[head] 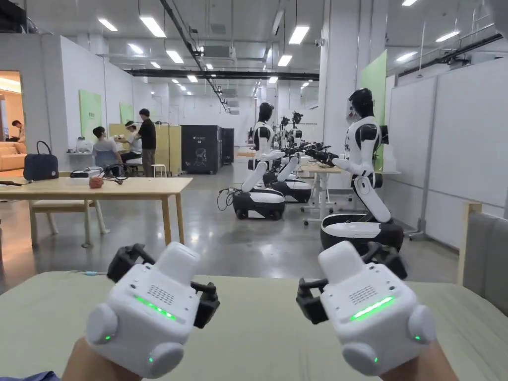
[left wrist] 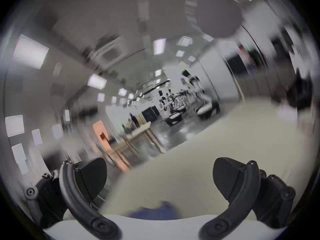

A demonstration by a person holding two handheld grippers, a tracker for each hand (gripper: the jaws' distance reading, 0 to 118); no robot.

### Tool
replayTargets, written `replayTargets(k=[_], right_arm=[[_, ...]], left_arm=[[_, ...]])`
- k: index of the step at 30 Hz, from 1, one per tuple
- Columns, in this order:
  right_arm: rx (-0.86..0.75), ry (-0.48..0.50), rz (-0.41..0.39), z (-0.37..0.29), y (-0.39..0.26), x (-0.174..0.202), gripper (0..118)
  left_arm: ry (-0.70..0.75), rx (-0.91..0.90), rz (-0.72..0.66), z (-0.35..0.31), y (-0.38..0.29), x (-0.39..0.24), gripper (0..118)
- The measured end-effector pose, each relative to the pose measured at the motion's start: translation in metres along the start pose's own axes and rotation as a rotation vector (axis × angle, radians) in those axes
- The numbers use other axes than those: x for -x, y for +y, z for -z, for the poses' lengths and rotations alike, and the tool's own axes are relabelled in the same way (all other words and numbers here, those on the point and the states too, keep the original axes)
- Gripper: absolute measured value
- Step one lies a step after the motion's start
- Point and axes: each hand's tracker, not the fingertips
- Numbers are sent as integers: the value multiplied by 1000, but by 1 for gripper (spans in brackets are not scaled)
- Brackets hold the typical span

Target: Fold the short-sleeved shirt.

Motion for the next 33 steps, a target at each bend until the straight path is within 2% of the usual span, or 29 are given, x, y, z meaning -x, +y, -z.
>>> replayTargets(k=[1, 3, 4, 5, 6, 7, 8, 9, 10, 11, 13, 15, 16, 17, 18, 19, 20, 21, 22, 23, 25, 30, 33], right_arm=[[-21, 14, -180, -1, -1, 11, 118], [-58, 106, -642, -6, -14, 41, 118], [-70, 120, -821, -8, -24, 53, 118], [-96, 104, -1092, -15, -41, 70, 118], [-111, 78, -1231, -15, -53, 78, 118], [-122, 51, -1314, -14, -62, 83, 118], [-110, 57, -1301, -14, -68, 82, 118], [-75, 80, -1212, -14, -67, 78, 118], [-5, 109, -1048, -12, -60, 72, 118], [37, 118, -881, -10, -53, 63, 118], [93, 110, -497, -2, -40, 37, 118], [135, 106, -20, 1, -28, 6, 118], [144, 103, 176, 1, -28, -5, 118], [158, 116, 438, -2, -28, -22, 118], [162, 135, 619, -4, -32, -30, 118], [141, 142, 756, -7, -38, -35, 118], [121, 135, 863, -11, -43, -36, 118], [113, 98, 893, -12, -46, -34, 118], [94, 83, 890, -14, -47, -32, 118], [88, 85, 834, -17, -45, -29, 118], [67, 79, 758, -19, -39, -19, 118], [61, 56, 770, -19, -32, -20, 118], [71, 78, 769, -17, -29, -22, 118]], left_arm=[[7, -7, 162, 0, 2, -7, 118], [-22, 26, 544, 5, -3, -31, 118], [-22, 42, 676, 6, -7, -42, 118], [-32, 54, 848, 7, -17, -55, 118], [-16, 43, 972, 4, -27, -66, 118], [33, 25, 1084, 4, -38, -75, 118], [34, 11, 1182, 3, -50, -82, 118], [47, -15, 1234, 1, -58, -82, 118], [85, -41, 1181, -1, -66, -76, 118], [106, -44, 1011, -1, -61, -70, 118], [25, -3, 539, -5, -38, -45, 118], [-23, 56, -67, -6, -17, 0, 118], [-35, 54, -290, -8, -16, 15, 118], [-96, 52, -564, -9, -16, 35, 118], [-127, 36, -715, -9, -19, 45, 118], [-114, 3, -840, -11, -24, 50, 118], [-90, -36, -881, -13, -27, 50, 118], [-38, -70, -856, -15, -29, 46, 118], [3, -69, -811, -14, -33, 40, 118], [32, -68, -789, -14, -33, 38, 118], [-15, -26, -741, -9, -35, 36, 118], [-46, -19, -792, -6, -48, 40, 118], [-76, -10, -798, -4, -54, 44, 118]])
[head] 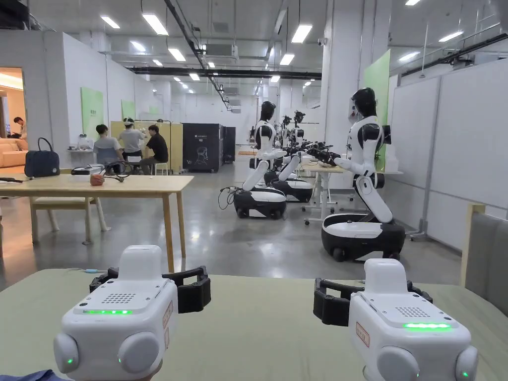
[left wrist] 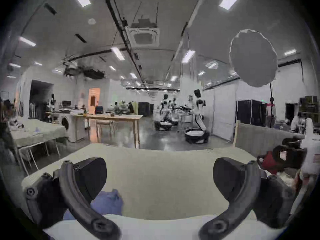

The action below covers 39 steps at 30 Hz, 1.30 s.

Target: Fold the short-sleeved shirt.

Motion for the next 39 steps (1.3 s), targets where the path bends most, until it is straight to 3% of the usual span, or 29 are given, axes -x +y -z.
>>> replayTargets(k=[2, 3, 4, 5, 6, 7, 8, 11, 17, 20, 21, 24, 26, 29, 34, 35, 36, 37, 38, 39], right_arm=[[3, -7, 0, 0, 0, 0, 115], [-3, -7, 3, -1, 0, -1, 97], [-8, 0, 2, -3, -2, -2, 97], [-11, -2, -4, -4, -2, -1, 87], [-12, -26, -20, -4, -2, 1, 59], [4, -54, -38, -2, -2, 1, 12], [-15, -54, -34, -6, -3, 0, 1], [-17, -22, -8, -9, -2, -3, 1], [-26, 1, -45, -9, 1, 15, 1], [-37, 91, -85, -3, 0, 56, 1], [-41, 132, -97, 0, -2, 78, 1], [-19, 294, -93, 7, -10, 144, 1], [12, 395, -89, 9, -19, 186, 1], [59, 522, -71, 6, -38, 234, 1], [117, 582, -84, 12, -73, 264, 1], [128, 583, -94, 14, -79, 265, 1], [140, 585, -106, 18, -87, 263, 1], [149, 580, -120, 20, -93, 261, 1], [160, 568, -138, 22, -99, 258, 1], [167, 557, -153, 25, -106, 254, 1]], left_arm=[[4, 15, 24, 0, -1, 2, 115], [-10, 26, 31, -1, -2, 4, 100], [-13, 26, 42, -3, -2, 6, 100], [-14, 23, 60, -5, -3, 6, 91], [-4, 12, 86, -7, -4, 6, 64], [18, 13, 122, -5, -5, 7, 7], [26, 6, 127, -7, -8, 8, 0], [2, 6, 96, -8, -13, 21, 0], [41, 1, 79, -11, -20, 44, 0], [100, 18, 64, -10, -21, 46, 0], [144, 21, 76, -20, -12, -6, 0], [265, 58, 87, -25, -15, 10, 0], [346, 128, 90, -66, -33, 96, 0], [393, 393, 52, -87, -46, 139, 0], [364, 543, -95, -71, -90, 218, 3], [342, 546, -109, -63, -98, 226, 8], [338, 552, -99, -54, -109, 229, 21], [330, 577, -93, -43, -118, 231, 59], [320, 618, -87, -27, -129, 234, 106], [254, 550, -57, -13, -141, 235, 117]])
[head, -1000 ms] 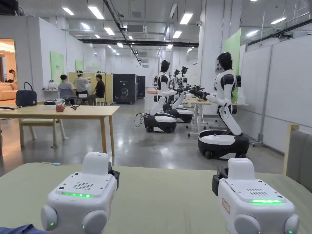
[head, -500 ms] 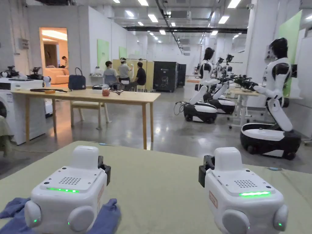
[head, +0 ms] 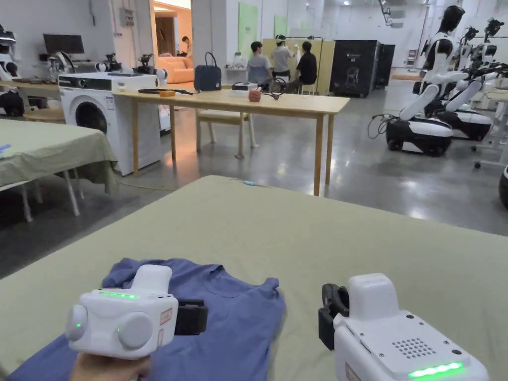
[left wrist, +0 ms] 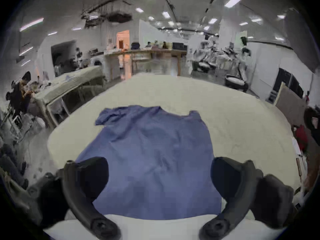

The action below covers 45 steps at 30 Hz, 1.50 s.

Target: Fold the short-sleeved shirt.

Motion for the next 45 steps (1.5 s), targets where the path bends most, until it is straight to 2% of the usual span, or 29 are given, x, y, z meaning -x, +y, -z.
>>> replayTargets(k=[4, 7, 10, 11, 12, 13, 14, 16, 17, 19, 22, 23, 26, 31, 37, 42, 44, 45], right_arm=[[52, -48, -36, 2, -26, -18, 1], [95, -75, -22, 5, -44, -32, 1], [149, -108, -2, 9, -59, -46, 1], [167, -116, 6, 10, -64, -50, 1], [181, -122, 16, 12, -67, -54, 1], [190, -125, 23, 13, -69, -58, 1], [196, -128, 32, 14, -71, -61, 1], [194, -129, 59, 12, -73, -67, 1], [187, -121, 86, 10, -74, -70, 1], [173, -130, 119, 6, -75, -74, 1], [159, -145, 188, -11, -76, -83, 1], [149, -153, 204, -20, -75, -87, 1], [126, -194, 216, -49, -73, -100, 1], [78, -268, 247, -94, -68, -124, 1], [27, -367, 295, -148, -69, -154, 1], [17, -457, 306, -183, -83, -180, 1], [20, -490, 316, -196, -90, -194, 1], [24, -512, 316, -201, -95, -201, 1]], left_arm=[[11, 138, 36, 78, -10, -24, 118], [-17, 178, -1, 151, 2, -40, 118], [42, 217, -46, 195, 4, -51, 116], [92, 279, -44, 207, 1, -51, 107], [107, 339, -20, 216, -5, -50, 91], [107, 374, -3, 220, -10, -50, 90], [43, 345, -56, 240, -10, -39, 79], [2, 305, -63, 235, -5, -32, 10], [17, 290, -48, 234, -3, -29, 1], [11, 252, 1, 212, -8, -37, 0], [-8, 269, -25, 208, -2, -39, 0], [-36, 213, -57, 203, 4, -44, 0], [-106, 136, -82, 181, 25, -61, 0], [-270, 44, -40, 135, 62, -126, 0], [-535, -79, 100, 70, 104, -261, 0], [-810, -53, 155, 21, 104, -387, 0], [-827, -8, 262, 19, 91, -439, 0], [-789, 2, 331, 25, 79, -466, 0]])
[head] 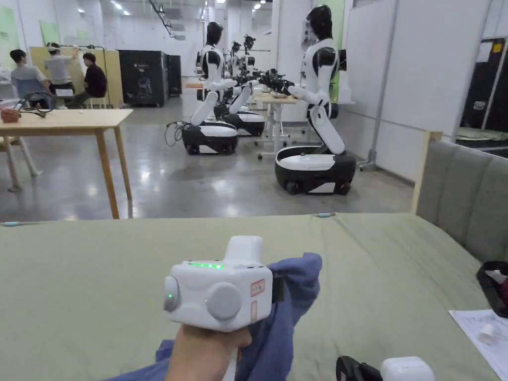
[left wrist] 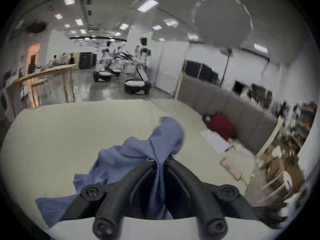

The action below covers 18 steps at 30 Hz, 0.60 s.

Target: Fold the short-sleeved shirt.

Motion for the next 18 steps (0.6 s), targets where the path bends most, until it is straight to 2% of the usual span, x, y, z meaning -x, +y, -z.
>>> replayTargets(k=[3, 5, 7, 8, 9, 10, 11, 12, 13, 14, 15, 18], right_arm=[[5, -50, 14, -3, -7, -28, 1], [13, -77, 31, -3, -11, -44, 1], [22, -108, 26, -3, -15, -56, 1], [24, -121, 19, -3, -16, -61, 1], [24, -125, 16, -3, -17, -65, 1], [27, -133, 15, -3, -16, -68, 1], [31, -136, 14, -2, -16, -70, 1], [34, -138, 9, 0, -16, -71, 1], [39, -144, 0, 1, -15, -70, 1], [38, -151, -13, 1, -14, -68, 1], [36, -150, -18, 1, -13, -66, 1], [35, -122, -18, 0, -10, -52, 1]], left_arm=[[41, 166, 79, 80, -33, -31, 0], [75, 270, 64, 122, -69, -53, 0], [104, 290, 74, 148, -93, -58, 2], [129, 283, 76, 156, -102, -61, 6], [130, 267, 77, 159, -106, -61, 18], [130, 251, 93, 159, -110, -62, 18], [141, 221, 118, 155, -112, -62, 25], [151, 201, 135, 148, -112, -62, 46], [154, 194, 131, 141, -109, -57, 86], [142, 123, 130, 121, -106, -54, 114], [132, 62, 129, 105, -105, -51, 117], [228, -50, 158, 27, -105, -32, 115]])
